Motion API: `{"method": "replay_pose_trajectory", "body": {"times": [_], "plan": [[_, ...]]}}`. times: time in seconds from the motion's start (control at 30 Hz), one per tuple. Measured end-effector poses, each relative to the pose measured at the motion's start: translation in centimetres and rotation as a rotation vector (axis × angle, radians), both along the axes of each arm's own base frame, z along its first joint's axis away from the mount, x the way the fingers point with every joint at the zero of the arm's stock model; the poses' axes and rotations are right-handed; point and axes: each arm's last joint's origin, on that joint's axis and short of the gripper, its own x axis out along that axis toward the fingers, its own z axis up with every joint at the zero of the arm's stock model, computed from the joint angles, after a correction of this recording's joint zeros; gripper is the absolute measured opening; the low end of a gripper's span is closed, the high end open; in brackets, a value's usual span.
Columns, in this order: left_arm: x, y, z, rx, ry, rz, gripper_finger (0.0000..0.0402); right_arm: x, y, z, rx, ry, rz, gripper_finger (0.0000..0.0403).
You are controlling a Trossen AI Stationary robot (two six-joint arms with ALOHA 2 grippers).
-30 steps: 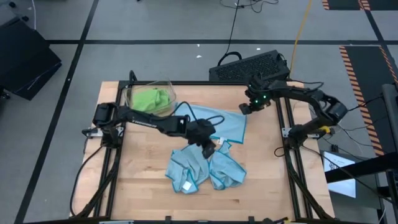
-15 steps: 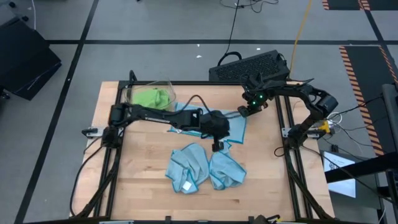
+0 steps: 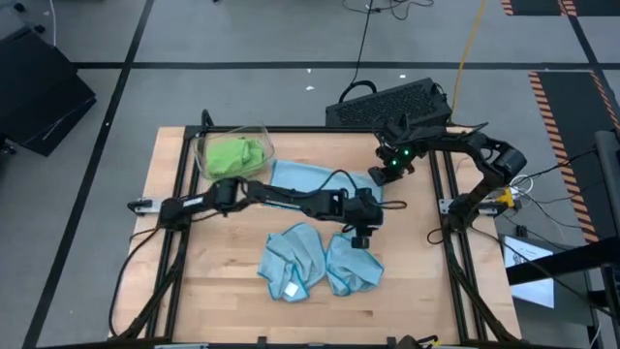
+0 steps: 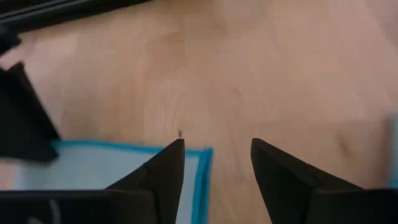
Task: Fold microfiber towels
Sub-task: Fold the top center blue microfiber cloth
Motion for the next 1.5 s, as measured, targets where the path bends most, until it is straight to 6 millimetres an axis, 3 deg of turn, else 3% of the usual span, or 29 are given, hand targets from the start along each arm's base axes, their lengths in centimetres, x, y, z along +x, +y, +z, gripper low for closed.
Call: {"method": "replay_pose_trajectory", "body": {"times": [0.27,0.5,0.67,0.97,1.33,1.5], "plan": [[0.3,0.4,-2.2,0.063,0.042,0.052,0.0191,-0.1,0.1,0.1,0.023,-0.019,0.019,0.0093],[0.8,0.9,-4.9,0.045,0.048,-0.019,0.0191,-0.2,0.1,0.1,0.020,-0.018,0.030,0.0093],[0.9,0.8,-5.1,0.085,0.045,-0.017,0.0186,-0.2,0.1,0.0,0.021,-0.018,0.029,0.0093],[0.8,1.2,-5.4,0.026,0.057,0.032,0.0094,-0.9,0.9,-0.9,0.067,-0.006,0.029,0.0093],[0.7,1.5,-7.0,0.031,0.115,0.013,0.0092,-1.2,1.6,-1.2,0.139,-0.015,0.032,0.0093],[0.7,1.2,-7.1,0.027,0.114,-0.004,0.0020,-1.4,1.7,-1.2,0.161,0.006,0.016,0.0094]]}}
